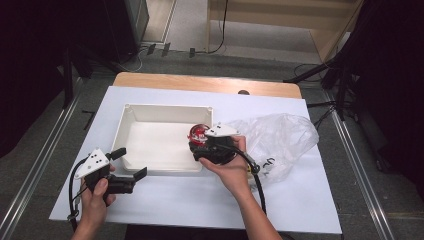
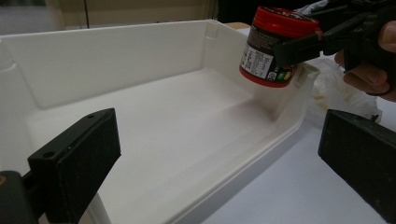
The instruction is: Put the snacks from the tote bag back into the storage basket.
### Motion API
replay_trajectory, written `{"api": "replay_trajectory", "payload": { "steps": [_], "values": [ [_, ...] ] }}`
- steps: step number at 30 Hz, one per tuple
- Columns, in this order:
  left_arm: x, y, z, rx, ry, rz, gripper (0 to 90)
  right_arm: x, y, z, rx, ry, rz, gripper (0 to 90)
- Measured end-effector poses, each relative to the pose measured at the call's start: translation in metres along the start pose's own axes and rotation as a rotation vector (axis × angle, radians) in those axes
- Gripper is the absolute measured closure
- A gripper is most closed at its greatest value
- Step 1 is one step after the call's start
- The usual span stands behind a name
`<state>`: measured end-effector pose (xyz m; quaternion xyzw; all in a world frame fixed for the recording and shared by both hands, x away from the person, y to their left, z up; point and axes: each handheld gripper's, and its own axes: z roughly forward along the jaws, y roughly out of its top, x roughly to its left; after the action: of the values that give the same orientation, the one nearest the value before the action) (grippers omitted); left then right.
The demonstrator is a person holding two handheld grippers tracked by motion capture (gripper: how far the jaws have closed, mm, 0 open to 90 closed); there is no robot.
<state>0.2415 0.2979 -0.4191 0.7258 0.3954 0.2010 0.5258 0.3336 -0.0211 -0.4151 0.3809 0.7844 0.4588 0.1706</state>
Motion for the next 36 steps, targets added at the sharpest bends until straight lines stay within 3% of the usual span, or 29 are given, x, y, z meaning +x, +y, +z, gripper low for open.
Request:
{"api": "replay_trajectory", "payload": {
  "steps": [17,20,22,25,36],
  "values": [
    [0.0,0.0,0.001,0.004,0.0,0.0,0.0,0.003,-0.004,0.0,0.036,-0.012,-0.071,25.3],
    [0.0,0.0,0.001,0.004,0.0,0.002,0.0,0.003,-0.004,-0.002,0.03,-0.016,-0.063,29.0],
    [0.0,0.0,0.001,0.005,0.0,0.002,0.0,0.001,-0.004,-0.004,0.019,-0.05,-0.05,32.7],
    [0.0,0.0,0.001,0.005,0.0,0.001,0.0,-0.004,-0.004,-0.006,0.014,-0.044,-0.015,32.2],
    [0.0,-0.001,0.002,0.008,-0.004,0.003,0.0,-0.014,-0.004,-0.018,-0.021,-0.029,0.019,29.7]
  ]
}}
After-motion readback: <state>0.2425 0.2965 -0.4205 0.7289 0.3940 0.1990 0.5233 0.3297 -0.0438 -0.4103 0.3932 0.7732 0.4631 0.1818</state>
